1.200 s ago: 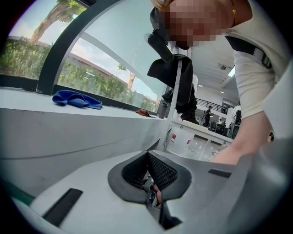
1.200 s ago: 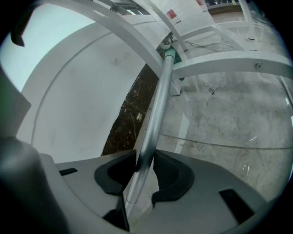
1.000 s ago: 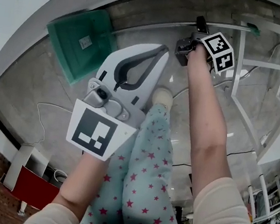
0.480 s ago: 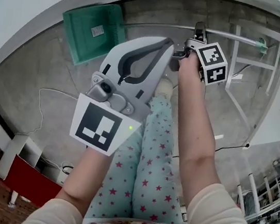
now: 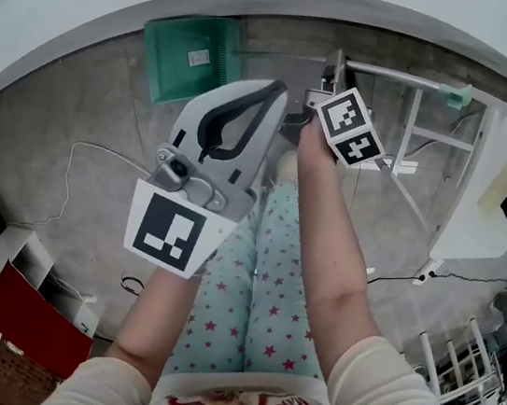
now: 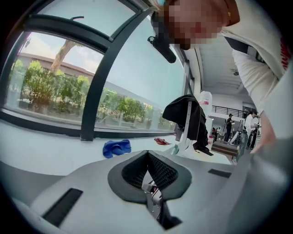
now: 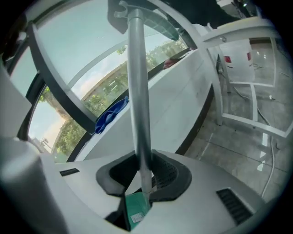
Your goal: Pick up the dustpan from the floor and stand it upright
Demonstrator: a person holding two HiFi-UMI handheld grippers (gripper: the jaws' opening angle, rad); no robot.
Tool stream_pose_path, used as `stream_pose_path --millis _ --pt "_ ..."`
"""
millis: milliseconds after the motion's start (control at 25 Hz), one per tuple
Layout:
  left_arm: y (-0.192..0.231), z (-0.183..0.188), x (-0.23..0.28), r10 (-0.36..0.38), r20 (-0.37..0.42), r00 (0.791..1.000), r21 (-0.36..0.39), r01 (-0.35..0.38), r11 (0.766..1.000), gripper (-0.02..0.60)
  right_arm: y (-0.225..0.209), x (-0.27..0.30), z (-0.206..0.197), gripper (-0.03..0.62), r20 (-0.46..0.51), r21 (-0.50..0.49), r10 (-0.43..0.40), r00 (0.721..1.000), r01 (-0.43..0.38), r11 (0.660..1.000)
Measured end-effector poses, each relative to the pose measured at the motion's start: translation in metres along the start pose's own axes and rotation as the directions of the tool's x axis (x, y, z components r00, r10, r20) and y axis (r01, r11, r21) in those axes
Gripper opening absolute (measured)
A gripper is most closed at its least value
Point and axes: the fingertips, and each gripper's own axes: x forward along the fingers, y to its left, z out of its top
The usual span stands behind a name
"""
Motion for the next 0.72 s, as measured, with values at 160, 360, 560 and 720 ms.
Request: stream_pose_path --millis 160,360,560,720 --pt "0.007 0.004 -0.025 0.046 0.011 0.999 -0.015 -0.046 0.999 0.020 0.036 -0.001 -0.005 0.101 -0.034 -0.093 0.041 0.999 -0.044 0.995" --pt "0.037 0.004 -0.072 0.154 0.021 0.988 -0.022 -0.153 0.988 0.020 0.091 -0.003 -0.016 0.101 -0.061 -0.212 0.092 0.994 -0.103 0.972" --pt "0.068 0.015 -0.119 0.281 0.045 0.959 -0.048 -0.278 0.959 0.019 0.161 -0.004 -0.045 0.101 -0.143 -0.377 0.191 0.971 -0.232 0.897" --pt "0.080 0.035 -0.142 0.314 0.076 0.946 -0.048 -0.311 0.949 0.019 0.218 -0.013 -0.067 0.104 -0.213 -0.560 0.283 0.935 -0.354 0.749"
